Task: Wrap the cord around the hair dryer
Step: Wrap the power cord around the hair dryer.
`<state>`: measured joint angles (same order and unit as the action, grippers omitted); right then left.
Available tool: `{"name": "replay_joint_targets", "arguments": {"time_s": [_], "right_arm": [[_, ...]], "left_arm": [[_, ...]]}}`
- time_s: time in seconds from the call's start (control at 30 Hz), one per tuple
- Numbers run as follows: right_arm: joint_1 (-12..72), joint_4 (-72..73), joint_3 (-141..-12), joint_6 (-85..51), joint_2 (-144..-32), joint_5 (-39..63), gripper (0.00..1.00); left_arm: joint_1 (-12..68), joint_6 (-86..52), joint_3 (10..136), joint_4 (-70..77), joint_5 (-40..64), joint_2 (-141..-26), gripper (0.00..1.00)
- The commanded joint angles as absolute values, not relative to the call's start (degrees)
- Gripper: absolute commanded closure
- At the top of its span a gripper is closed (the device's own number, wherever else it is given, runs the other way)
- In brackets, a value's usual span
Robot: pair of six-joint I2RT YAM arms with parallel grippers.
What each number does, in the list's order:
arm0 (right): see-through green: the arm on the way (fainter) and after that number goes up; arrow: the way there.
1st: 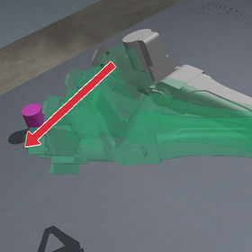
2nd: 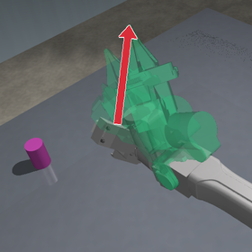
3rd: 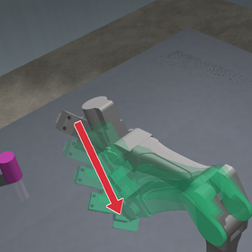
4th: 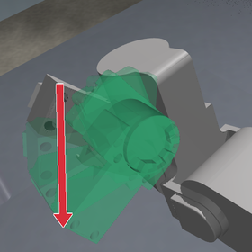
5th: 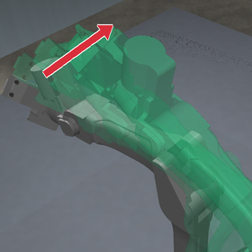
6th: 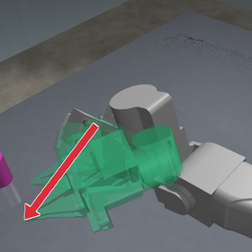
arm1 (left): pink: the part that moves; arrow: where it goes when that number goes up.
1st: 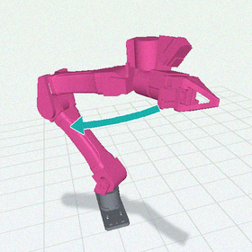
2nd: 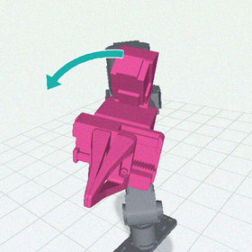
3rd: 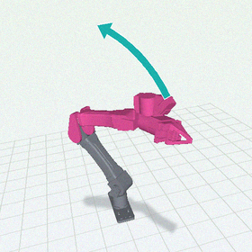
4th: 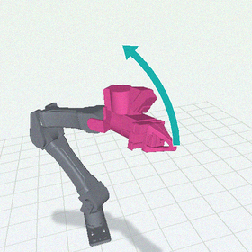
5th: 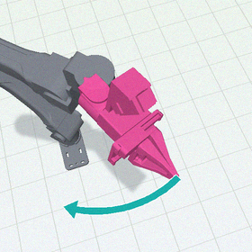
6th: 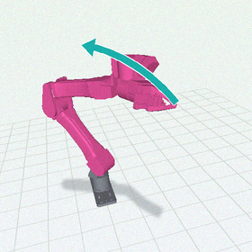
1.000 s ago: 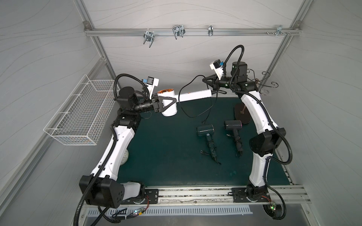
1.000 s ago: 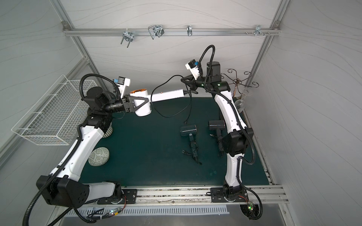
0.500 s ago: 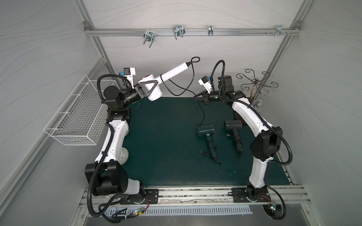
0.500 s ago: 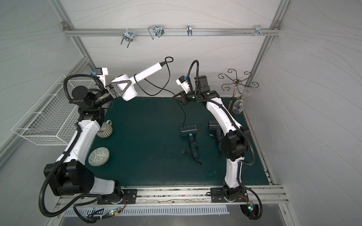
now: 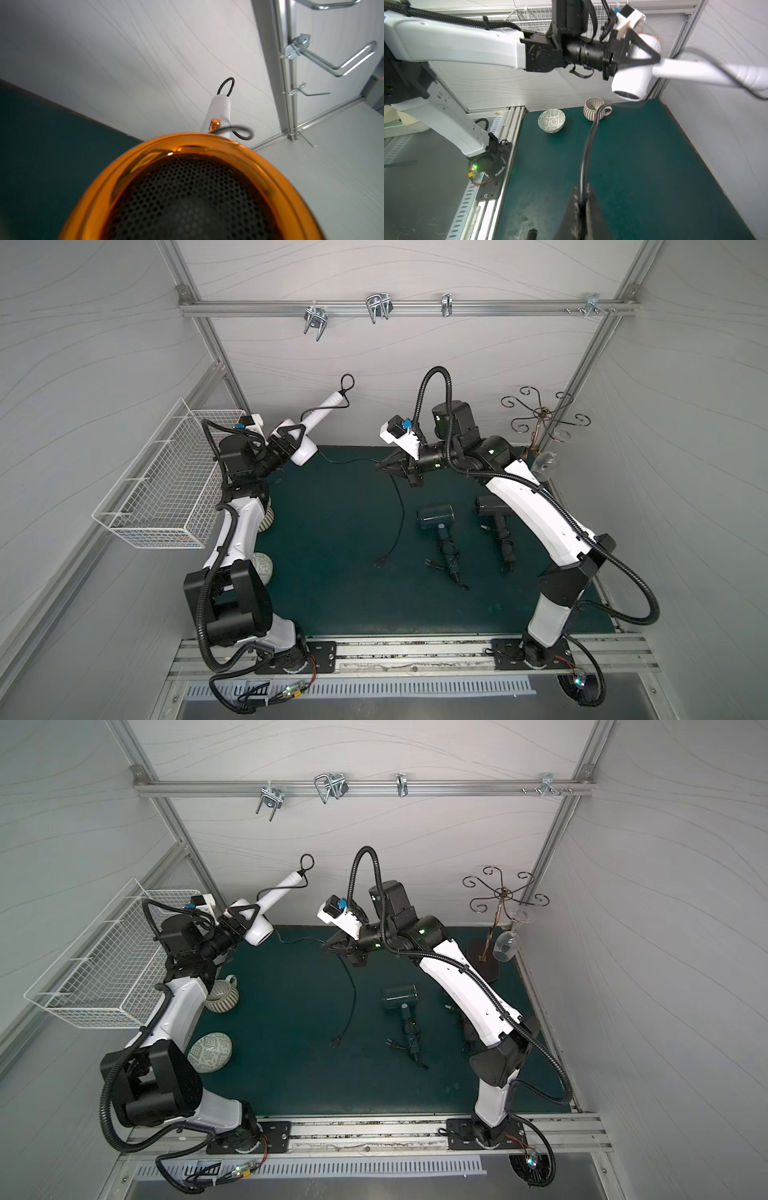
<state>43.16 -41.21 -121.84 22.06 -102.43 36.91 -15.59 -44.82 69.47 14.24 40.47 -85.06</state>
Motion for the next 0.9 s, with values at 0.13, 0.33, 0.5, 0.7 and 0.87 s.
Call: {"name": "replay_joint_targets", "arguments": {"time_s": [0.13, 0.33, 0.5, 0.7, 0.87], "right_arm": [[45.1, -46.8, -129.3, 27.9, -99.1, 34.8, 1.0], [45.6, -47.1, -134.0, 29.0, -98.3, 33.1, 1.0], [45.6, -47.0, -138.1, 30.2, -98.1, 30.9, 1.0], [44.2, -46.8, -138.9, 31.8, -98.1, 28.3, 1.0], [38.2, -46.0, -141.9, 33.0, -102.1, 25.9, 1.0]], "left_arm": [[-15.9, -38.1, 69.6, 12.1, 34.3, -85.5, 1.0], [-15.9, -34.9, 69.3, 8.4, 32.1, -86.4, 1.0], [-15.9, -33.4, 68.1, 7.5, 31.4, -86.7, 1.0], [-15.7, -32.6, 67.9, 6.3, 32.4, -86.7, 1.0], [-12.2, -27.9, 66.7, -0.4, 33.2, -82.1, 1.0]]}}
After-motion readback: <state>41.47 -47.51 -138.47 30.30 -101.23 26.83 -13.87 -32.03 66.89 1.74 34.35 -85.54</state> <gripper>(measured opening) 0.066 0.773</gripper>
